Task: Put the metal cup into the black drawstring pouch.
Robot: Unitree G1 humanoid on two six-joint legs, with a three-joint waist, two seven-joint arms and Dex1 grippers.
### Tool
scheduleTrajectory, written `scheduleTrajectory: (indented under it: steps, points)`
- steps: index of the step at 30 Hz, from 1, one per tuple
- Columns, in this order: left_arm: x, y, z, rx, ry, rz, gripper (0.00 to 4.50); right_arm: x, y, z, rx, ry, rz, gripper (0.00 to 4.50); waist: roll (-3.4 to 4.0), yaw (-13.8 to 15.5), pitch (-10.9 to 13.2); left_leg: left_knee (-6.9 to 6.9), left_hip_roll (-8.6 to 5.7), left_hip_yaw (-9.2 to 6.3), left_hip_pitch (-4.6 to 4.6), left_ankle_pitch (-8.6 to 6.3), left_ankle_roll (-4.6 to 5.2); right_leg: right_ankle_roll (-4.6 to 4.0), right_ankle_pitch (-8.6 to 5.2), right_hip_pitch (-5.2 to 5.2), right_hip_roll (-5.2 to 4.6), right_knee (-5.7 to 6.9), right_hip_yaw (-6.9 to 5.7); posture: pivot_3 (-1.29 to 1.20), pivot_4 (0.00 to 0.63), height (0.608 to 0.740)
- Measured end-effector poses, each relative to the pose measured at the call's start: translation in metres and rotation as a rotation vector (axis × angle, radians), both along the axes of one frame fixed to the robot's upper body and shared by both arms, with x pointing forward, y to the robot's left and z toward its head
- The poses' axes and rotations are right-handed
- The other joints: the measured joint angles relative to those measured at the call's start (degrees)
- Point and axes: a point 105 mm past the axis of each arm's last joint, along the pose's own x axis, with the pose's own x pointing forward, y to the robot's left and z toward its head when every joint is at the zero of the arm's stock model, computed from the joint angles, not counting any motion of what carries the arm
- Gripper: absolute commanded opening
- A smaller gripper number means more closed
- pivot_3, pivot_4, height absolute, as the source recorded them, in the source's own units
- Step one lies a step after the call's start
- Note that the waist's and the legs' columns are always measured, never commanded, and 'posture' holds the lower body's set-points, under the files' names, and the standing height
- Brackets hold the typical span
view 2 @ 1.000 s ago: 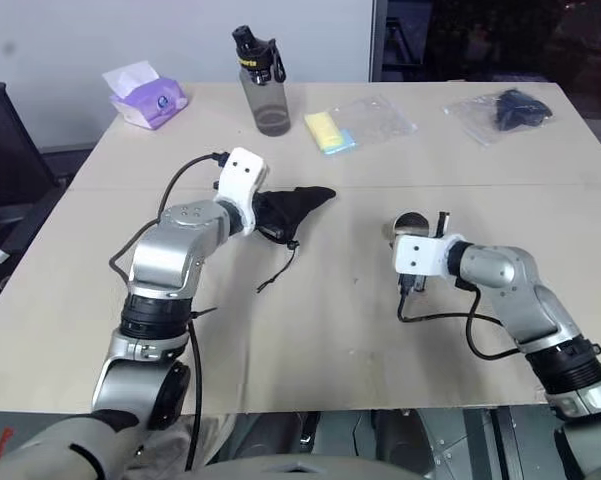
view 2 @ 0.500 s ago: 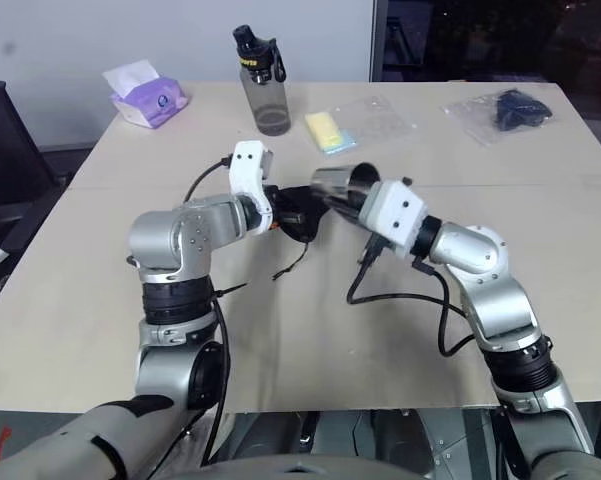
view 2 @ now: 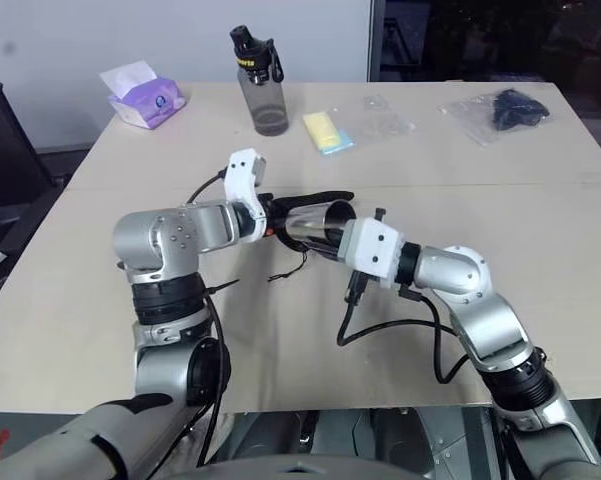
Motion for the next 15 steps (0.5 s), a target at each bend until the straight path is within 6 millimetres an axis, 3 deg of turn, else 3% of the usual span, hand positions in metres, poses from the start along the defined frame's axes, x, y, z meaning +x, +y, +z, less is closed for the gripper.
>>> scheduleTrajectory:
  steps: [2,5,9,12,15]
  points:
    - [-0.005,0.003,-0.001,-0.036,0.012,-0.020,0.00,0.000,0.001,-0.001,0.019,0.008,-0.008,0.04,0.00,0.1,0.0,0.00,0.00,-0.01,0.00,-0.01,-0.01,0.00,0.00,0.00,0.00,0.00,0.00,0.00,0.150,0.740]
    - [-0.010,-0.003,0.003,-0.102,0.023,-0.087,0.00,0.010,-0.014,-0.007,0.059,0.079,-0.094,0.04,-0.04,0.7,0.0,0.01,-0.05,-0.06,-0.03,-0.01,-0.01,-0.01,0.00,0.03,-0.04,-0.02,-0.04,0.00,0.150,0.740]
    - [-0.011,-0.010,0.013,-0.155,0.025,-0.122,0.00,0.006,-0.030,-0.016,0.079,0.198,-0.108,0.04,-0.07,0.6,0.0,0.03,-0.06,-0.01,-0.04,-0.01,-0.01,0.00,0.00,0.02,-0.03,-0.03,0.00,0.00,0.150,0.740]
    - [-0.009,-0.012,0.020,-0.168,0.017,-0.128,0.00,-0.006,-0.028,-0.018,0.071,0.244,-0.063,0.04,-0.06,0.0,0.0,-0.04,0.03,0.00,0.02,-0.01,-0.01,0.00,0.00,0.01,0.03,-0.02,-0.01,0.00,0.150,0.740]
    - [-0.009,-0.018,0.015,-0.166,0.047,-0.141,0.00,-0.017,-0.017,-0.017,0.079,0.276,0.000,0.04,-0.06,-0.1,0.0,-0.06,0.12,-0.01,0.05,-0.01,-0.04,-0.02,0.01,0.00,0.11,-0.02,-0.02,0.00,0.150,0.740]
